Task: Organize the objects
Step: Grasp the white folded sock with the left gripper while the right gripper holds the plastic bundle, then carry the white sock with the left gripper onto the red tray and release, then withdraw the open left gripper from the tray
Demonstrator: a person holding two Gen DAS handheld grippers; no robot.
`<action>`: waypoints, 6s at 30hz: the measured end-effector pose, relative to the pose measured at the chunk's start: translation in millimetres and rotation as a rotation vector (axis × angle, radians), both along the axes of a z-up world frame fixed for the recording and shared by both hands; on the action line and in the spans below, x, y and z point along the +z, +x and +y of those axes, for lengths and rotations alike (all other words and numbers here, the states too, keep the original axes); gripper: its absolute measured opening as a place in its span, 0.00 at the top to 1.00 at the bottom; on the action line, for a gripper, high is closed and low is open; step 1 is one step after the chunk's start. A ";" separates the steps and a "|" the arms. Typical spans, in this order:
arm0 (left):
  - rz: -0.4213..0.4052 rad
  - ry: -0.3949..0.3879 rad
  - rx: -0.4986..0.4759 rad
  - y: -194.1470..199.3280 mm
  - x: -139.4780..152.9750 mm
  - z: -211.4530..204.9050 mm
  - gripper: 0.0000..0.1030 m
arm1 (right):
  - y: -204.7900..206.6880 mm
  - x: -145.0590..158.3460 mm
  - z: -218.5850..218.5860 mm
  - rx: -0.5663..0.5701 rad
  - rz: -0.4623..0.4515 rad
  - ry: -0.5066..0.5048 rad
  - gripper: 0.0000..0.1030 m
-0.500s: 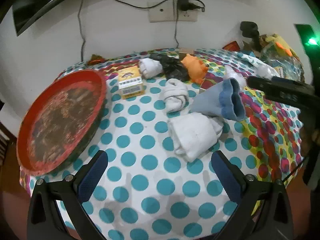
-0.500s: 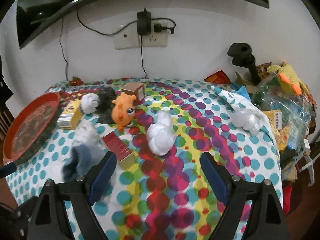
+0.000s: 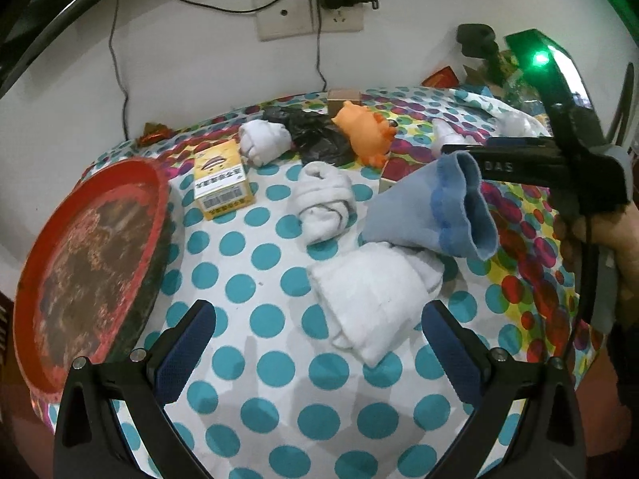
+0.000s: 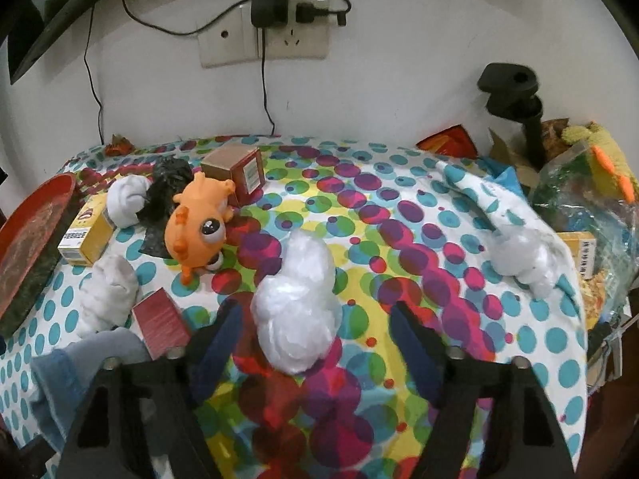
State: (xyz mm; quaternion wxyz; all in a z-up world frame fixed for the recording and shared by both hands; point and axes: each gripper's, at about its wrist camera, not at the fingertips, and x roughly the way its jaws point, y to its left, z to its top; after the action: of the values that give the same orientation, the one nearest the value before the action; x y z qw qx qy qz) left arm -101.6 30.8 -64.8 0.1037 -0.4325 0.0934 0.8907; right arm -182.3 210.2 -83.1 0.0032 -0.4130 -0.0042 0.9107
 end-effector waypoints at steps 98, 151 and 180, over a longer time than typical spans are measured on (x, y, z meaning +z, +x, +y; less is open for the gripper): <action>-0.054 -0.107 0.656 -51.2 -7.7 -326.1 0.52 | -16.9 -17.8 6.9 -0.093 -0.019 0.060 0.73; 0.101 -0.108 0.606 17.5 41.1 -300.5 0.11 | -12.7 -12.5 -23.2 -0.078 0.038 0.255 0.73; 0.172 -0.049 0.663 64.5 33.6 -309.5 0.03 | 6.8 63.9 -206.1 0.234 0.152 0.217 0.73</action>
State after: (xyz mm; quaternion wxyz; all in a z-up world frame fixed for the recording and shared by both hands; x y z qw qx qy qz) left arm -37.1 -278.8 -31.2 -0.2101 -0.3651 -0.0225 0.9067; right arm -175.4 4.1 -19.2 -0.0577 -0.3369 -0.1503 0.9277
